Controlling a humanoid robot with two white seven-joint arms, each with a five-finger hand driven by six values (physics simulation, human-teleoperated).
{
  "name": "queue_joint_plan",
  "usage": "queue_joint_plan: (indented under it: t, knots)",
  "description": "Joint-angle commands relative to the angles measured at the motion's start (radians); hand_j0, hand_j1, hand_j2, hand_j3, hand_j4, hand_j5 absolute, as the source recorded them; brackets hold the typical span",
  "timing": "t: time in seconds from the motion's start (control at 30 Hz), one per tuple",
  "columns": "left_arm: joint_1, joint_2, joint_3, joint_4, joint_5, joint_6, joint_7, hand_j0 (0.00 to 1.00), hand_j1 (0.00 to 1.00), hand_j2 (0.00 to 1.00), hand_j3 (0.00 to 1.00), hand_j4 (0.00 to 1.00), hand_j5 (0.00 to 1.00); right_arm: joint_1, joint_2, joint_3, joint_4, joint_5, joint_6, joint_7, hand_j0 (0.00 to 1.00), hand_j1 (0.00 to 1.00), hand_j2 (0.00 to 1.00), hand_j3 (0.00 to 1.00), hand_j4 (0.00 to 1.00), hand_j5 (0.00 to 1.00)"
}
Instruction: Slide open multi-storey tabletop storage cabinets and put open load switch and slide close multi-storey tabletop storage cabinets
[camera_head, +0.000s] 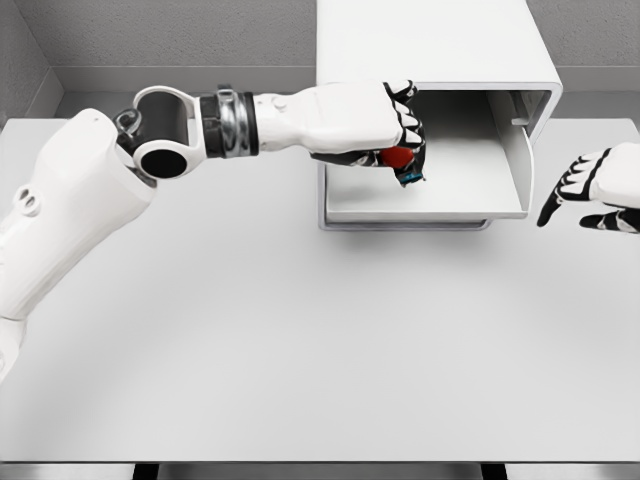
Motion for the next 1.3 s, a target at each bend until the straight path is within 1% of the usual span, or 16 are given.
queue_joint_plan:
  t: [0.0,0.03,0.13,0.27,0.43,0.57,0.73,0.8,1.0,1.1,1.2,1.23,1.27]
  knots:
    - [0.0,-0.001,0.002,-0.008,-0.007,0.001,-0.004,0.52,0.52,0.52,0.52,0.52,0.52,0.0,-0.013,0.012,-0.001,-0.011,0.003,-0.004,0.6,0.6,0.6,0.6,0.6,0.6]
    - [0.0,-0.001,0.002,-0.014,-0.006,0.001,-0.004,0.52,0.52,0.52,0.52,0.52,0.52,-0.011,-0.014,0.014,-0.002,-0.01,0.003,-0.02,0.6,0.6,0.6,0.6,0.6,0.6]
    - [0.0,0.009,0.005,-0.031,0.002,0.001,-0.004,0.52,0.52,0.52,0.52,0.52,0.52,-0.019,-0.017,0.02,-0.002,-0.011,0.003,-0.023,0.6,0.6,0.6,0.6,0.6,0.6]
    - [-0.002,0.016,0.008,-0.055,0.005,0.001,-0.004,0.52,0.52,0.52,0.52,0.52,0.52,-0.019,-0.013,0.066,-0.002,-0.011,0.003,-0.021,0.6,0.6,0.6,0.6,0.6,0.6]
    - [0.003,0.015,0.004,-0.055,0.002,0.001,-0.003,0.52,0.52,0.52,0.52,0.52,0.52,-0.019,0.014,0.11,-0.002,-0.008,0.003,-0.02,0.59,0.59,0.59,0.59,0.59,0.59]
    - [0.005,0.012,-0.001,-0.055,0.0,0.001,-0.003,0.52,0.52,0.52,0.52,0.52,0.52,-0.019,0.017,0.112,-0.002,-0.008,0.003,-0.02,0.59,0.59,0.59,0.59,0.59,0.59]
    - [0.009,0.007,-0.004,-0.054,-0.004,0.001,-0.003,0.52,0.52,0.52,0.52,0.52,0.52,-0.019,0.052,0.135,-0.002,0.007,0.003,-0.015,0.58,0.58,0.58,0.58,0.58,0.58]
    - [0.009,0.007,-0.01,-0.054,-0.007,0.001,-0.004,0.52,0.52,0.52,0.52,0.52,0.52,-0.019,0.056,0.135,-0.004,0.007,0.003,-0.02,0.58,0.58,0.58,0.58,0.58,0.58]
    - [0.003,0.006,-0.018,-0.021,-0.012,0.001,-0.004,0.52,0.52,0.52,0.52,0.52,0.52,-0.017,0.06,0.138,-0.002,0.007,0.003,-0.018,0.58,0.58,0.58,0.58,0.58,0.58]
    - [0.002,-0.008,-0.03,0.017,-0.012,0.001,-0.004,0.53,0.53,0.53,0.53,0.53,0.53,-0.017,0.063,0.138,-0.004,0.007,0.003,-0.02,0.58,0.58,0.58,0.58,0.58,0.58]
    - [-0.002,-0.013,-0.03,0.028,-0.012,0.001,-0.004,0.53,0.53,0.53,0.53,0.53,0.53,-0.017,0.069,0.138,-0.004,0.007,0.003,-0.02,0.58,0.58,0.58,0.58,0.58,0.58]
    - [-0.002,-0.014,-0.03,0.028,-0.012,0.001,-0.004,0.65,0.65,0.65,0.65,0.65,0.65,-0.017,0.069,0.139,-0.004,0.007,0.003,-0.02,0.58,0.58,0.58,0.58,0.58,0.58]
    - [-0.005,-0.022,-0.028,0.026,-0.009,0.001,-0.003,0.9,0.9,0.9,0.9,0.9,0.9,-0.017,0.069,0.139,-0.002,0.007,0.003,-0.02,0.58,0.58,0.58,0.58,0.58,0.58]
